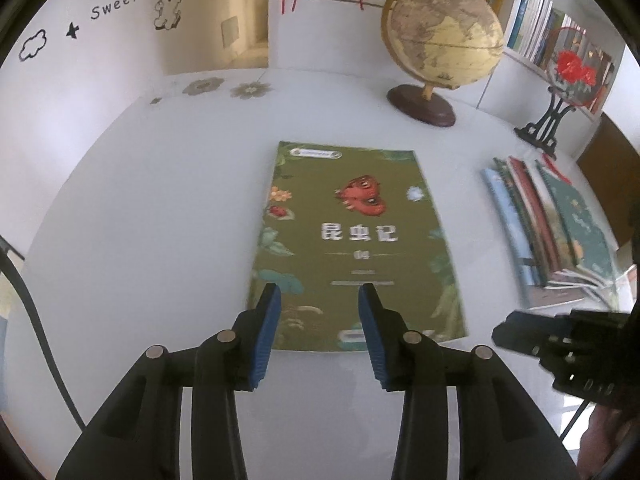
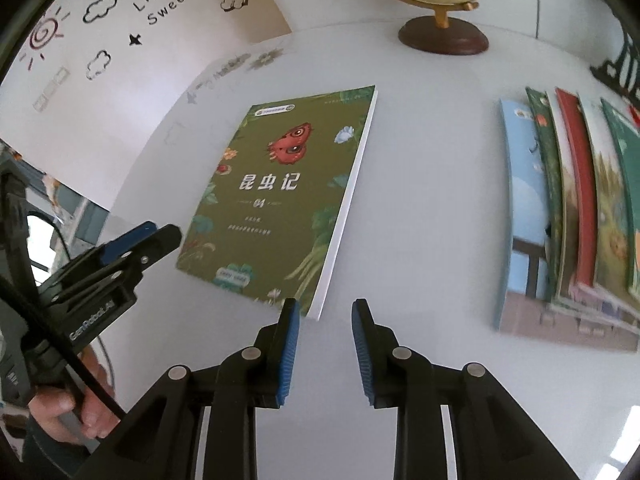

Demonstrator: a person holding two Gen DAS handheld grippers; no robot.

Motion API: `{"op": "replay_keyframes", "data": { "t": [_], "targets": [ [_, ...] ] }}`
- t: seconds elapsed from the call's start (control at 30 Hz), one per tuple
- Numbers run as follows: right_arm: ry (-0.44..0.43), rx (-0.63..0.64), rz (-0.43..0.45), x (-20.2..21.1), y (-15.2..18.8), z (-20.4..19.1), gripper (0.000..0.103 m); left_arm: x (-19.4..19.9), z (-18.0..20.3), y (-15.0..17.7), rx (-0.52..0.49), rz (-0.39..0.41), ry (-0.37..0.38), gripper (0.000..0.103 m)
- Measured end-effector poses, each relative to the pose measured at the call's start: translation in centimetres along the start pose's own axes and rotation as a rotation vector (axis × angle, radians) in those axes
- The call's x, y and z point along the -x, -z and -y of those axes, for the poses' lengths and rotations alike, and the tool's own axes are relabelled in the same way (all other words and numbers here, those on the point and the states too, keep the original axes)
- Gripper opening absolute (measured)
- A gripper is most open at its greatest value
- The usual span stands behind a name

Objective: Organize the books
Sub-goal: 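Open both tools and move them back over the book stack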

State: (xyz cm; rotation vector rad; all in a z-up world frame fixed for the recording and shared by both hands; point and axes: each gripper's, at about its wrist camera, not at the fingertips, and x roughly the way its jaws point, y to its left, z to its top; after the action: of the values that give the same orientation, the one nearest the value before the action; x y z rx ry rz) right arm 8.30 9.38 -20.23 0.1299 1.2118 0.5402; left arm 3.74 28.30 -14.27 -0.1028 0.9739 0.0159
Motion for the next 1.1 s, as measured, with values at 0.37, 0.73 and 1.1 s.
{"op": "replay_keyframes", "data": {
  "t": [0.37,0.73,1.1],
  "targets": [
    [-0.032,-0.114,0.108,8.1,4.4,5.6,0.026,5.2,10.7,-1.5,-0.119,0.078,0.125,0.038],
    [0.015,-0.282,0.262,18.3,7.4,17.4,0.054,6.7,25.1,-2.3,-0.281,0.103,0.297,0.067],
    [0.069,-0.402,0.285,21.7,7.9,27.2,0.054,0.0,32.0,-2.5,-0.277,-0.019,0.333,0.066]
  ]
}}
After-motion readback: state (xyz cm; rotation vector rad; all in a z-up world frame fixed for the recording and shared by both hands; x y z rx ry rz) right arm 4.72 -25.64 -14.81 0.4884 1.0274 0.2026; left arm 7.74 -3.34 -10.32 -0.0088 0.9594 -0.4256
